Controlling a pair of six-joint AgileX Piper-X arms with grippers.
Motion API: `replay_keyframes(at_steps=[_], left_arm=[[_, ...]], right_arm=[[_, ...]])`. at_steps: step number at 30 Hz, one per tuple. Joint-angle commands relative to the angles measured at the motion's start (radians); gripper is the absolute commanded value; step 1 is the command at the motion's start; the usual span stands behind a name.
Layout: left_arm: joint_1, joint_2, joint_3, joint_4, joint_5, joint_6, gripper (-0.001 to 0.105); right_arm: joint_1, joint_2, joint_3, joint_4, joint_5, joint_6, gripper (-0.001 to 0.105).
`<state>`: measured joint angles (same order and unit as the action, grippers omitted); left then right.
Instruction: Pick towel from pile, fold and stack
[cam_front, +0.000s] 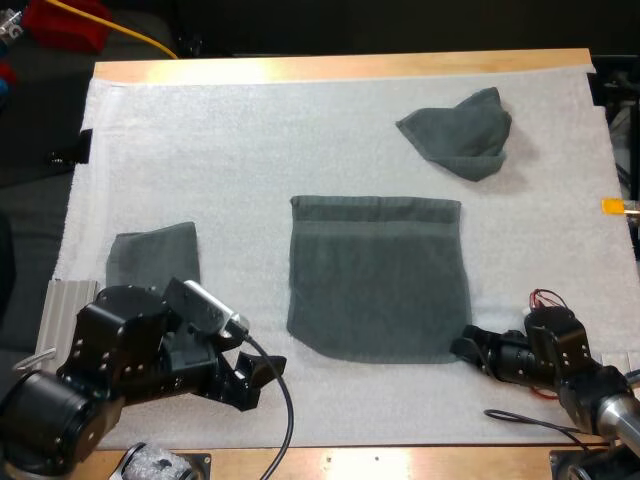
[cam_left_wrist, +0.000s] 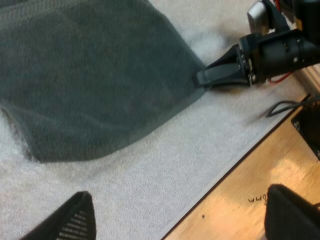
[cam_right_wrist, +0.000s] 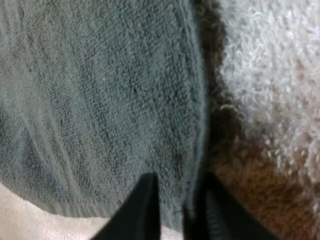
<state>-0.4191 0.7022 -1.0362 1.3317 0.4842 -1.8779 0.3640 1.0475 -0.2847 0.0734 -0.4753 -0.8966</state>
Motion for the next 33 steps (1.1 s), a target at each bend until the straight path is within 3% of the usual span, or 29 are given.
replay_keyframes(at_steps=[1, 3, 9, 13, 16, 33], left_arm=[[-0.005, 0.01, -0.003, -0.007, 0.007, -0.002, 0.067], [-0.005, 0.029, -0.003, -0.007, 0.007, -0.002, 0.067], [-0.005, 0.094, -0.003, -0.018, -0.009, 0.0, 0.067], [-0.005, 0.131, -0.003, -0.036, -0.097, 0.007, 0.067], [-0.005, 0.145, 0.003, -0.042, -0.111, 0.027, 0.067], [0.0, 0.146, 0.286, -0.285, -0.106, -0.009, 0.067]], right_arm=[[0.003, 0.006, 0.008, 0.02, 0.004, 0.004, 0.006], [0.003, 0.006, 0.008, 0.02, 0.005, 0.003, 0.001], [0.003, 0.006, 0.008, 0.02, 0.007, -0.003, 0.001], [0.003, 0.006, 0.008, 0.02, 0.007, -0.003, 0.001], [0.003, 0.006, 0.008, 0.02, 0.007, -0.003, 0.001], [0.003, 0.006, 0.008, 0.02, -0.001, -0.003, 0.001]])
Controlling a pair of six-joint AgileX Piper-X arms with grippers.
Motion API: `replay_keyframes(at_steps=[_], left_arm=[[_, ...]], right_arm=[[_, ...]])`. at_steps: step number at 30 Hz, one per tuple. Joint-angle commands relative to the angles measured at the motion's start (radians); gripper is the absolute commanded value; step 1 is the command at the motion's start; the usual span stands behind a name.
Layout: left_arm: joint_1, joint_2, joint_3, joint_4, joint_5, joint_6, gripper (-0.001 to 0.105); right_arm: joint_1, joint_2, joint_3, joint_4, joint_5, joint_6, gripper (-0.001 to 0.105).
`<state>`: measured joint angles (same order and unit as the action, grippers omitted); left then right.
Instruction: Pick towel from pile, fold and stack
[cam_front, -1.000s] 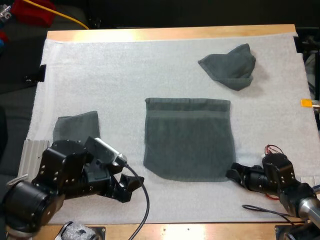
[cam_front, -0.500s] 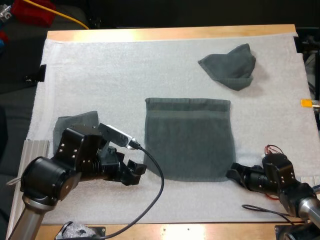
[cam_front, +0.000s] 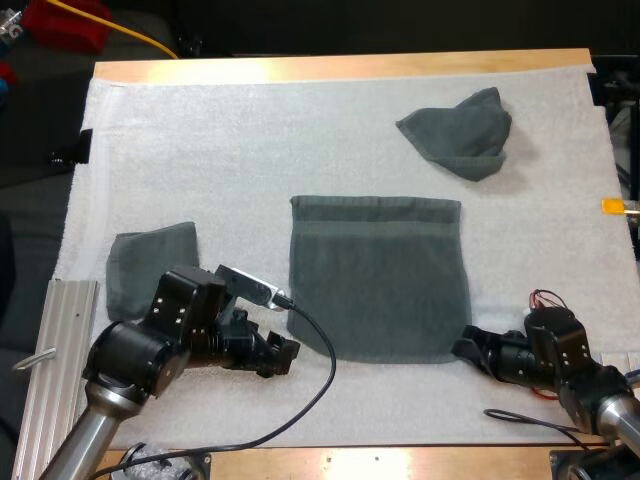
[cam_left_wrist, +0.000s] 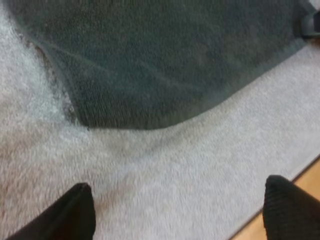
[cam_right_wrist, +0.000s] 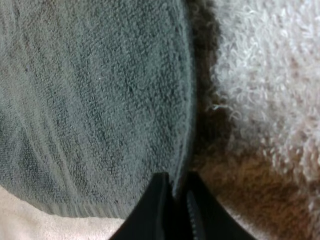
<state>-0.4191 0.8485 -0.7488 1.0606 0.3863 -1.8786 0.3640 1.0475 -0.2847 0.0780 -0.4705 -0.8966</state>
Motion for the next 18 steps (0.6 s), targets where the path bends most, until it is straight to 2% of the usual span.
replay_keyframes(at_steps=[1, 10, 15, 18], left_arm=[[0.0, 0.0, 0.01, -0.03, -0.008, -0.008, 0.067], [0.017, 0.0, 0.126, -0.163, -0.008, -0.056, 0.067], [0.108, 0.003, 0.165, -0.211, -0.002, -0.061, 0.067], [0.184, 0.009, 0.181, -0.261, 0.068, -0.061, 0.067]], right_arm=[[0.003, 0.006, 0.008, 0.016, -0.005, -0.003, 0.001], [0.003, 0.006, 0.008, 0.016, -0.005, -0.003, 0.001], [0.003, 0.006, 0.008, 0.016, -0.017, -0.003, 0.001], [0.003, 0.006, 0.008, 0.016, -0.02, -0.003, 0.001]])
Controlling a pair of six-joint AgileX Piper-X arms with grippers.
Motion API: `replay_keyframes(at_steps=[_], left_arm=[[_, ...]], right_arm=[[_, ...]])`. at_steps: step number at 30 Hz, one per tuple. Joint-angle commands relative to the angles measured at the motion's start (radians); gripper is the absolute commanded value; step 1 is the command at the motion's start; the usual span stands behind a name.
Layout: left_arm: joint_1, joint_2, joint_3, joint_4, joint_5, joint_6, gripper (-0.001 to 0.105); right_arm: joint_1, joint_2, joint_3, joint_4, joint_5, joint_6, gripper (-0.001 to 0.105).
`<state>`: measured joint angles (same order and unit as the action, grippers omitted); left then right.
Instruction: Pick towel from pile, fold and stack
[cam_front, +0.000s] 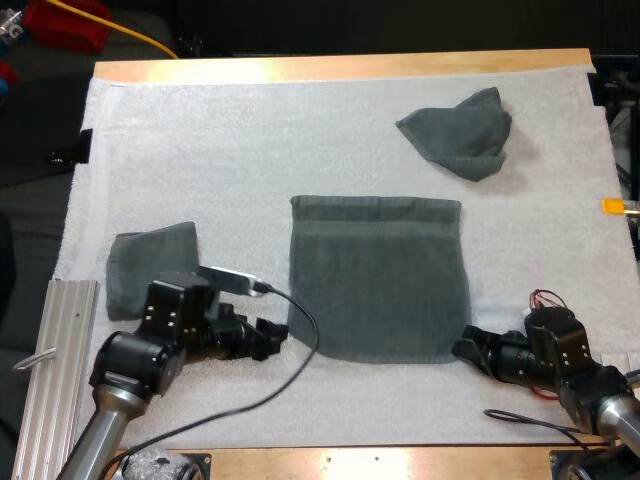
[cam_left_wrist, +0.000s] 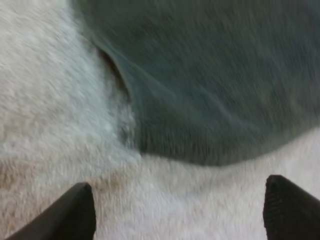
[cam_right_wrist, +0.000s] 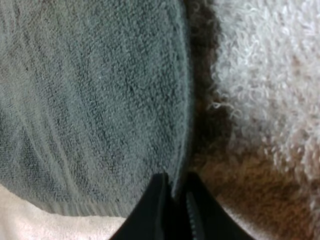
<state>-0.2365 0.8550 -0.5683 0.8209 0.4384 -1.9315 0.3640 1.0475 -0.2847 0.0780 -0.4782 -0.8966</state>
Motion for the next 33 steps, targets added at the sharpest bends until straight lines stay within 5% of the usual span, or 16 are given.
replay_keyframes(at_steps=[1, 18, 33], left_arm=[[0.024, 0.009, 0.003, -0.036, 0.041, -0.008, 0.067], [0.083, 0.333, 0.004, -0.194, 0.244, 0.031, 0.067], [0.083, 0.481, 0.004, -0.354, 0.27, 0.027, 0.067]], right_arm=[[0.003, 0.006, 0.008, 0.016, -0.013, -0.003, 0.001], [0.003, 0.006, 0.008, 0.016, -0.013, -0.003, 0.001], [0.003, 0.006, 0.008, 0.016, -0.005, -0.003, 0.001]])
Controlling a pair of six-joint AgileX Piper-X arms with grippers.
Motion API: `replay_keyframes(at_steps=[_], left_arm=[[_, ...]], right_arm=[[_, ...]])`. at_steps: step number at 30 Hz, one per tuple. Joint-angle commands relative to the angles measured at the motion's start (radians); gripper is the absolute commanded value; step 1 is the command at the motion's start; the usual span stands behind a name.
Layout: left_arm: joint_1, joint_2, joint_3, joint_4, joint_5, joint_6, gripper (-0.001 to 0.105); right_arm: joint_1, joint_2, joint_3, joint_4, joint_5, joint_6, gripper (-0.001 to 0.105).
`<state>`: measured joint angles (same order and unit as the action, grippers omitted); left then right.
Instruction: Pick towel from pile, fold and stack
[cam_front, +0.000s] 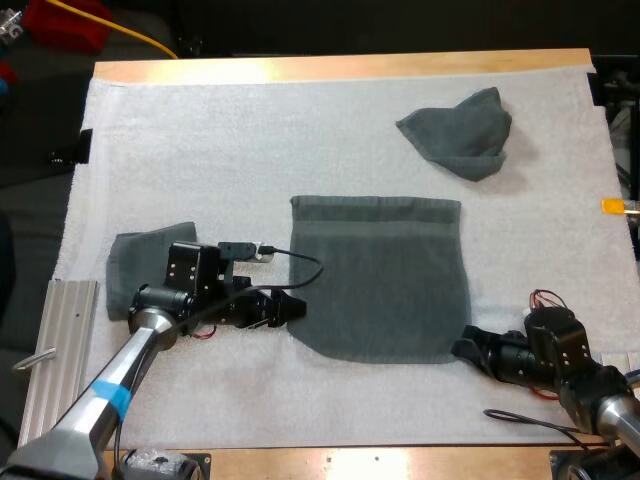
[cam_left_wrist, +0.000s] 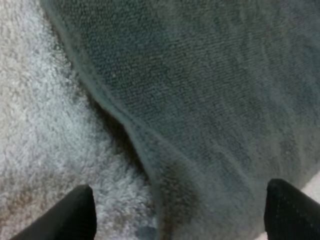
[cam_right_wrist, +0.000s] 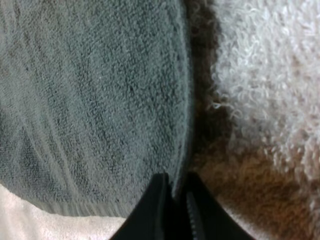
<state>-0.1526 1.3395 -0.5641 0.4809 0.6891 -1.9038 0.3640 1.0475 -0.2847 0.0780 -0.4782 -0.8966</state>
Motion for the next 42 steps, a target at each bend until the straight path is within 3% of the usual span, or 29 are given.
replay_keyframes(at_steps=[1, 6, 11, 21, 29, 42], left_arm=[[-0.001, 0.012, -0.001, -0.02, 0.022, -0.001, 0.067], [-0.001, 0.081, -0.004, -0.041, 0.051, -0.001, 0.067], [-0.001, 0.145, -0.005, -0.1, 0.13, -0.015, 0.067], [-0.044, 0.168, -0.005, -0.143, 0.207, -0.026, 0.067], [-0.155, 0.168, -0.005, -0.141, 0.175, -0.043, 0.067], [-0.159, 0.168, -0.005, 0.041, 0.175, -0.004, 0.067]], right_arm=[[0.003, 0.006, 0.008, 0.016, -0.005, -0.003, 0.001], [0.003, 0.006, 0.008, 0.016, 0.003, -0.003, 0.001], [0.003, 0.006, 0.008, 0.016, 0.005, -0.003, 0.001], [0.003, 0.006, 0.008, 0.016, 0.01, -0.003, 0.001], [0.003, 0.006, 0.008, 0.016, 0.003, -0.003, 0.001], [0.003, 0.006, 0.008, 0.016, 0.001, -0.003, 0.001]])
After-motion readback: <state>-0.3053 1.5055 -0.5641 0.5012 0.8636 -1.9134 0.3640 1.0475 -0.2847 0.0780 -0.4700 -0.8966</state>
